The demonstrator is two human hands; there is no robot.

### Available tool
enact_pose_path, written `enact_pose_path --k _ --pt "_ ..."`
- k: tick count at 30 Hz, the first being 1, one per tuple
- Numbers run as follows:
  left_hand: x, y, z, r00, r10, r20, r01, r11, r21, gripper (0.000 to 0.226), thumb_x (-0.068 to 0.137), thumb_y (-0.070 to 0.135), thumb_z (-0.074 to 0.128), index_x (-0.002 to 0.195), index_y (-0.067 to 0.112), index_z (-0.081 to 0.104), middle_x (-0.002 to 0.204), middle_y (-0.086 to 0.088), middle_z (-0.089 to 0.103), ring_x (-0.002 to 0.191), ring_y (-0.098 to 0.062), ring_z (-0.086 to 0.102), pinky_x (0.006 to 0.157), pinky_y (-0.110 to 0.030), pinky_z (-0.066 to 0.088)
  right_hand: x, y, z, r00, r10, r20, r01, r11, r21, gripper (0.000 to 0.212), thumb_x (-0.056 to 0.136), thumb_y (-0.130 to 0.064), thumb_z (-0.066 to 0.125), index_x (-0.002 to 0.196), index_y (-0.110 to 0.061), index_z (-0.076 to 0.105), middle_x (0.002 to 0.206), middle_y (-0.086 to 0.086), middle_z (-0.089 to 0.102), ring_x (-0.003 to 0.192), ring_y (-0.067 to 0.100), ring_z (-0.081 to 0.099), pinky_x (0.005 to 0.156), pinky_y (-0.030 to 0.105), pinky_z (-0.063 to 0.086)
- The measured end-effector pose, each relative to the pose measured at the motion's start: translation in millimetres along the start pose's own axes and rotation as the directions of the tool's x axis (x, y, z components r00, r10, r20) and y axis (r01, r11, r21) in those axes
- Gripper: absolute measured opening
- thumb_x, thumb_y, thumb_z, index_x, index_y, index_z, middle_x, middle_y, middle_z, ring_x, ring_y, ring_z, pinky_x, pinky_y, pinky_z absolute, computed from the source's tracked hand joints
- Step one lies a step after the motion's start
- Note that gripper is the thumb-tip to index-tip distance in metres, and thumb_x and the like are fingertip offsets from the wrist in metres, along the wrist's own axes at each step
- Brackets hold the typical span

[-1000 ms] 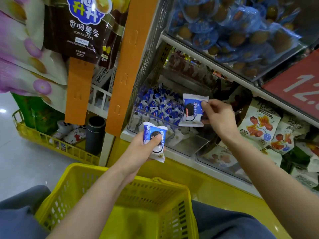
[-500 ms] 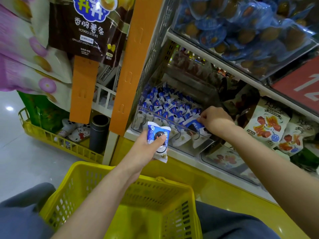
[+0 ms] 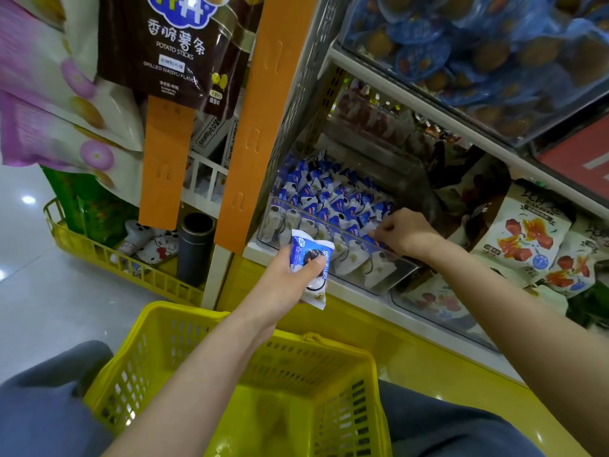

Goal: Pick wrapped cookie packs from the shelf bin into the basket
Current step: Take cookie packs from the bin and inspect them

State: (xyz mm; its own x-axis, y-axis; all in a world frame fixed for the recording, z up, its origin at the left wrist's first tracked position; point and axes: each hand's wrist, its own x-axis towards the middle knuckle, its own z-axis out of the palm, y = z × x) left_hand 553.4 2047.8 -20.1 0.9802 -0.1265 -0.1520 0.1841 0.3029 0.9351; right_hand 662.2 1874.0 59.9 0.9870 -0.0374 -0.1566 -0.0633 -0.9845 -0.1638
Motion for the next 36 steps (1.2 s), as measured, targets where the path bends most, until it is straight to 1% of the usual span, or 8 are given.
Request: enact_pose_path --k 6,12,18,24,26,29,33,36 --pt "-0.2 -0.5 5.0 0.999 -0.036 0.001 0.036 0.998 0.046 0.024 0.092 0.028 0.055 0.115 0.026 0.051 0.108 -0.003 0.066 0.098 -0.018 0.065 0.093 -0.042 0.05 12.9 2.3 13.8 0.999 -0.009 -0.035 0.015 0.983 0.182 0.025 0.088 -0.027 0.061 0.067 -0.015 0.059 0.07 0.003 0.059 0.067 0.015 0.056 0.07 0.029 0.049" --pt "-1.3 -1.0 5.7 0.999 -0.042 -0.016 0.043 0.998 0.036 0.029 0.092 0.027 0.054 0.121 0.022 0.051 0.108 -0.002 0.067 0.095 -0.017 0.065 0.093 -0.041 0.05 8.3 4.9 8.4 0.999 0.05 0.004 -0.049 0.958 0.281 0.024 0.092 -0.033 0.053 0.085 -0.012 0.063 0.077 0.001 0.06 0.068 0.012 0.056 0.062 0.02 0.044" --pt "-5.0 -4.0 9.4 0.995 -0.087 -0.038 0.087 0.996 -0.018 0.018 0.097 0.036 0.04 0.103 0.029 0.055 0.11 -0.003 0.068 0.104 -0.022 0.063 0.101 -0.043 0.043 -58.9 -4.8 35.7 0.804 -0.275 -0.527 0.482 0.82 0.308 0.013 0.094 -0.026 0.05 0.105 -0.023 0.058 0.086 -0.019 0.055 0.077 -0.007 0.052 0.067 0.008 0.043" --pt "-9.6 -18.8 15.2 0.998 0.011 -0.065 -0.004 0.995 0.101 0.019 0.099 0.016 0.04 0.114 0.016 0.051 0.103 -0.003 0.065 0.081 -0.003 0.064 0.061 -0.012 0.05 -88.7 -10.0 85.7 0.957 -0.212 -0.197 0.289 0.708 0.644 0.015 0.091 -0.027 0.056 0.099 -0.018 0.064 0.084 -0.003 0.065 0.074 0.002 0.056 0.074 0.025 0.049" --pt "-10.9 -24.2 14.8 0.998 0.003 -0.068 0.007 0.989 0.145 0.018 0.098 0.01 0.04 0.113 0.013 0.05 0.102 -0.009 0.065 0.085 -0.013 0.065 0.064 -0.019 0.053 -91.4 -9.3 93.1 0.969 -0.203 -0.141 0.24 0.644 0.726 0.01 0.09 -0.021 0.058 0.092 -0.015 0.065 0.083 0.011 0.068 0.073 0.014 0.057 0.073 0.041 0.05" --pt "-11.4 -28.2 17.0 0.996 -0.001 -0.091 0.017 0.984 0.175 0.015 0.096 0.012 0.044 0.108 0.004 0.05 0.106 -0.022 0.063 0.097 -0.034 0.063 0.082 -0.043 0.051 -93.3 -6.2 99.0 0.973 -0.192 -0.128 0.218 0.58 0.785 0.008 0.089 -0.015 0.059 0.089 -0.01 0.065 0.082 0.021 0.067 0.071 0.018 0.057 0.065 0.04 0.051" --pt "-12.1 -31.7 18.0 0.985 0.04 -0.165 -0.006 0.979 0.204 0.018 0.095 0.02 0.049 0.093 0.003 0.052 0.089 -0.021 0.062 0.083 -0.025 0.062 0.064 -0.03 0.049 -96.3 -2.4 105.9 0.95 -0.24 -0.199 0.308 0.618 0.723 0.006 0.087 -0.021 0.063 0.081 -0.021 0.065 0.075 -0.006 0.066 0.067 0.002 0.057 0.061 0.02 0.046" --pt "-12.4 -35.1 18.7 0.981 0.012 -0.194 0.026 0.981 0.194 0.017 0.095 0.021 0.05 0.086 0.006 0.053 0.086 -0.021 0.059 0.081 -0.025 0.06 0.059 -0.029 0.044 -99.0 1.9 108.0 0.855 -0.347 -0.385 0.494 0.769 0.405 0.004 0.086 -0.025 0.064 0.083 -0.023 0.066 0.078 -0.012 0.062 0.073 0.001 0.056 0.065 0.019 0.044"
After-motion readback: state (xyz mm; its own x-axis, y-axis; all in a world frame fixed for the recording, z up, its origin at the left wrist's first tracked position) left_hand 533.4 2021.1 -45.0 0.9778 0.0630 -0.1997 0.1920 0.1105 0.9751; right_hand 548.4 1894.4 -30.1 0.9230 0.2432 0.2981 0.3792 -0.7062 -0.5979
